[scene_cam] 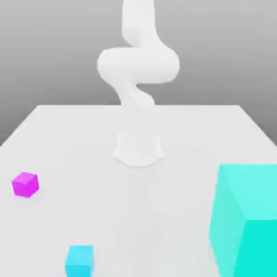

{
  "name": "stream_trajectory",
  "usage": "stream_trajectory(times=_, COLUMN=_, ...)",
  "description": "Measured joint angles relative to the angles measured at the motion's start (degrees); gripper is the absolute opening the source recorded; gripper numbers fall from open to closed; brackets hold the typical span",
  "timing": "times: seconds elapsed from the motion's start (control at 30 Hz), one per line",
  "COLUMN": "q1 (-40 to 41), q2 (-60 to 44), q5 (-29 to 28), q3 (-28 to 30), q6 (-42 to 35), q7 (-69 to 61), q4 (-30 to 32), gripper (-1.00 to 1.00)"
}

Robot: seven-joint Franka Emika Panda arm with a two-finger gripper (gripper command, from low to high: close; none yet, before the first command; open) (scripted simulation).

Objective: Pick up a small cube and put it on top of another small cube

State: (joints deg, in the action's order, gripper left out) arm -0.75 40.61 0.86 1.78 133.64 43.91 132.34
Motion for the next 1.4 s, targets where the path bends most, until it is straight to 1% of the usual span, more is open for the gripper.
stream_trajectory(times=0.3, q1=-2.05, q2=-19.04, q5=3.86, q3=6.03, q6=6.75, q7=-7.54, q4=2.02, gripper=0.0)
stream_trajectory(times=0.57, q1=-1.91, q2=-35.7, q5=7.63, q3=9.46, q6=12.6, q7=-14.4, q4=3.78, gripper=0.0)
stream_trajectory(times=0.73, q1=-0.22, q2=-45.95, q5=8.77, q3=10.1, q6=16.36, q7=-17.83, q4=4.91, gripper=0.0)
stream_trajectory(times=0.9, q1=1.19, q2=-55.93, q5=8.09, q3=10.86, q6=20.47, q7=-19.85, q4=5.97, gripper=0.0)
stream_trajectory(times=1.03, q1=3.28, q2=-64.24, q5=11.02, q3=8.5, q6=26.37, q7=-22.43, q4=4.66, gripper=0.0)
stream_trajectory(times=1.07, q1=3.83, q2=-66.15, q5=11.96, q3=7.77, q6=27.82, q7=-23.15, q4=4.26, gripper=-1.0)
stream_trajectory(times=1.27, q1=4.23, q2=-67.1, q5=12.28, q3=7.29, q6=28.49, q7=-23.39, q4=4.07, gripper=-1.0)
stream_trajectory(times=1.4, q1=2.47, q2=-61.54, q5=9.72, q3=9.6, q6=24.21, q7=-21.5, q4=5.28, gripper=-1.0)
